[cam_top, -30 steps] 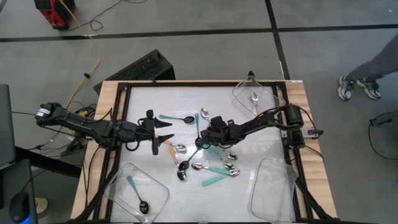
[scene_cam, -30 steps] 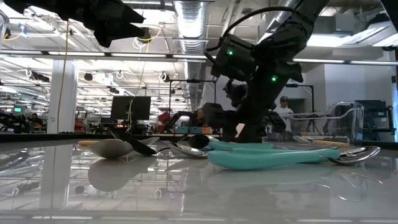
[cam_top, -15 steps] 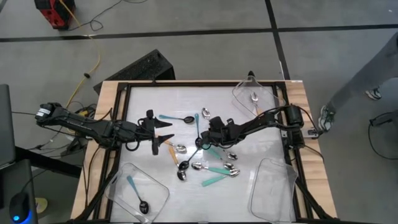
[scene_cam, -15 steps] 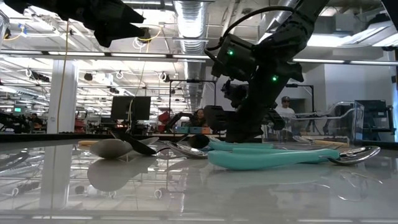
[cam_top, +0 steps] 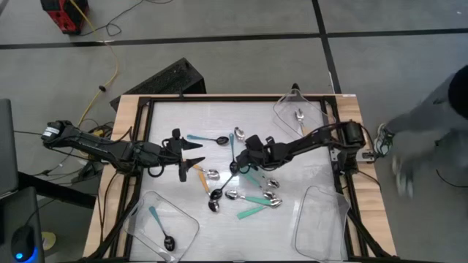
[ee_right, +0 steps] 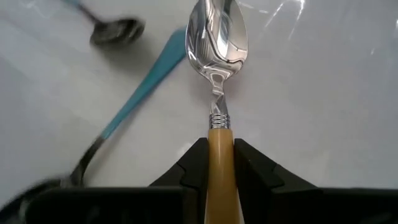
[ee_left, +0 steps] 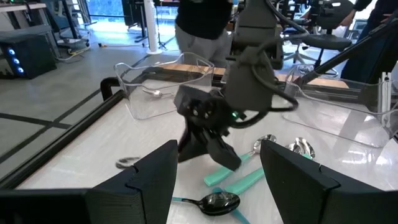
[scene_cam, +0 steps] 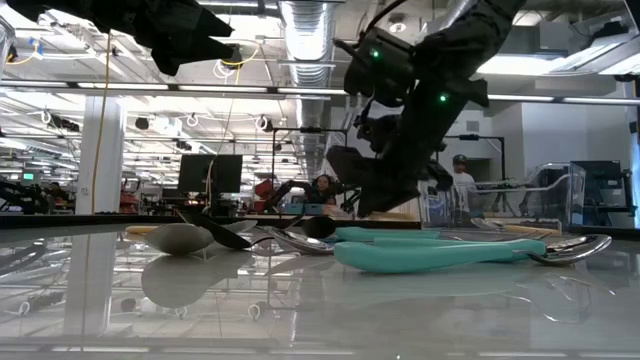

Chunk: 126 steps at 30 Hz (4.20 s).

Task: Sort silverware by color (type)
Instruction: Put the yellow spoon into the top transparent bin

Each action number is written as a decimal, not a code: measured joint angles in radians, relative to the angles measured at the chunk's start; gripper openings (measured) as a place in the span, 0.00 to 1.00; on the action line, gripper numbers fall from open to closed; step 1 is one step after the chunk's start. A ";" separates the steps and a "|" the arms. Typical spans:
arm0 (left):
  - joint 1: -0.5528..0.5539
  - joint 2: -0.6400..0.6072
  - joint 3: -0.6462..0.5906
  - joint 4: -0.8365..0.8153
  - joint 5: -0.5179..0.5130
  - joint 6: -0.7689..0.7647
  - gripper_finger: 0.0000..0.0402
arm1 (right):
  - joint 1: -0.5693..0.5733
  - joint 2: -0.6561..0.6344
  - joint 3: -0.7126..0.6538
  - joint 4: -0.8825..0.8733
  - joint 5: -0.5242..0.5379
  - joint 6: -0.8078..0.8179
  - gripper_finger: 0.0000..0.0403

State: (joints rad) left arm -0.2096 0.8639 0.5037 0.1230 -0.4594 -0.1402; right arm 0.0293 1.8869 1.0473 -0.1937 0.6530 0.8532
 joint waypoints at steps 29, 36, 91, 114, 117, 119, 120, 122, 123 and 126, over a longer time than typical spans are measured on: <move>0.000 0.000 0.000 -0.001 -0.001 0.001 0.54 | -0.141 -0.326 0.003 -0.052 0.026 -0.336 0.20; 0.000 0.000 0.000 -0.001 -0.001 0.001 0.54 | -0.190 -0.424 0.003 -0.157 0.034 -0.389 0.20; 0.000 0.000 0.000 0.002 -0.027 0.000 0.54 | -0.432 -1.118 -0.553 -0.153 -0.033 -0.388 0.20; 0.000 0.000 0.000 0.003 -0.050 0.005 0.54 | -0.526 -1.117 -0.585 -0.086 -0.214 -0.411 0.20; 0.000 0.000 0.000 0.003 -0.050 0.005 0.54 | -0.531 -1.117 -0.585 -0.087 -0.219 -0.409 0.20; 0.000 0.000 0.000 0.002 -0.050 0.005 0.54 | -0.531 -1.117 -0.585 -0.087 -0.231 -0.409 0.20; 0.000 0.000 0.000 0.002 -0.050 0.005 0.54 | -0.530 -1.117 -0.585 -0.088 -0.232 -0.409 0.20; 0.000 0.000 0.000 0.002 -0.050 0.005 0.54 | -0.530 -1.117 -0.585 -0.087 -0.236 -0.409 0.20; 0.000 0.000 0.000 0.002 -0.050 0.005 0.54 | -0.530 -1.117 -0.585 -0.088 -0.236 -0.409 0.20; 0.000 0.000 0.000 0.002 -0.050 0.005 0.54 | -0.530 -1.117 -0.585 -0.088 -0.240 -0.409 0.20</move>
State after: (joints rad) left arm -0.2096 0.8642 0.5037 0.1253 -0.5095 -0.1352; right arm -0.5011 0.7700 0.4625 -0.2813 0.4132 0.4446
